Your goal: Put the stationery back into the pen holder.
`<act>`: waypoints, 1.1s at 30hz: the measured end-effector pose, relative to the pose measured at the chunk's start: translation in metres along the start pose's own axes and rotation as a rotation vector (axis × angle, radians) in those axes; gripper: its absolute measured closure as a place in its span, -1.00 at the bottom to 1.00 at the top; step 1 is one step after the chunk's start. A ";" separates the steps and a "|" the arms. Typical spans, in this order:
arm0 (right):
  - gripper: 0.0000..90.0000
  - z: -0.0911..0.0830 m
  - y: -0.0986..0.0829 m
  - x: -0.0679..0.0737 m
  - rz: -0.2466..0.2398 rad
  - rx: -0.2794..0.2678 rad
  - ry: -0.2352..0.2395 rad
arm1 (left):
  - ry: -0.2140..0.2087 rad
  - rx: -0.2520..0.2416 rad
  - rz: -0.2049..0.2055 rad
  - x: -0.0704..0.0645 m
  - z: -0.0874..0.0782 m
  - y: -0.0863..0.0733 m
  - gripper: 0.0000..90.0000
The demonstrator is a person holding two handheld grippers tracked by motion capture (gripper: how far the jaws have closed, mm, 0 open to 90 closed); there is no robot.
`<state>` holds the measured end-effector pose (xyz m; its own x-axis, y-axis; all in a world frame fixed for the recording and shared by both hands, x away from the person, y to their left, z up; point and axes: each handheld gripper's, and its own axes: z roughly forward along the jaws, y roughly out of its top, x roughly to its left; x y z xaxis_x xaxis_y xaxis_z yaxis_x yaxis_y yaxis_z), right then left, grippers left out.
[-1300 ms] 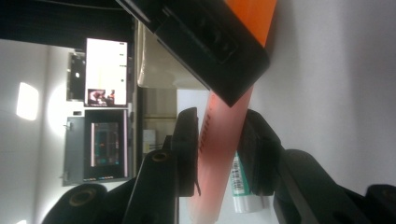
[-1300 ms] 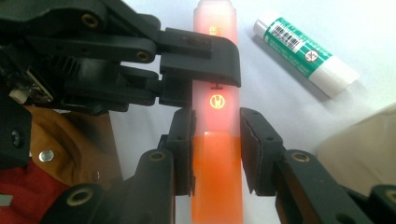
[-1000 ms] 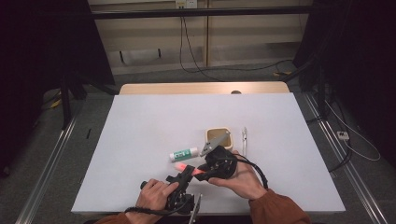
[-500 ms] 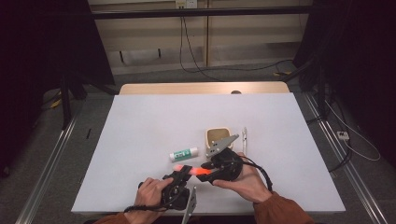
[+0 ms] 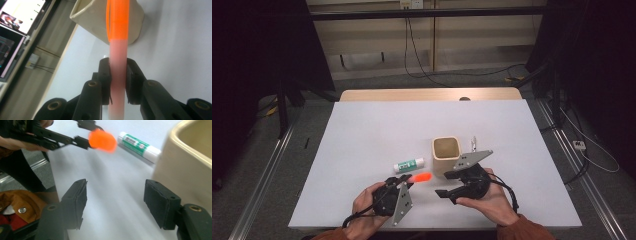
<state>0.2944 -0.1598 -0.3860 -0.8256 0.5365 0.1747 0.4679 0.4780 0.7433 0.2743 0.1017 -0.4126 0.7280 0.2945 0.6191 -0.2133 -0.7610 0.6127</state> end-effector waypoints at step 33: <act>-0.78 -0.046 -0.068 -0.035 0.164 -0.205 -0.420 | -0.210 -0.239 -0.586 0.067 -0.011 -0.005 0.72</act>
<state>0.2768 -0.2427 -0.4133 -0.5277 0.8475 0.0561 0.4747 0.2396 0.8469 0.3167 0.1316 -0.3693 0.8737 0.4832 0.0565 0.1354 -0.3530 0.9258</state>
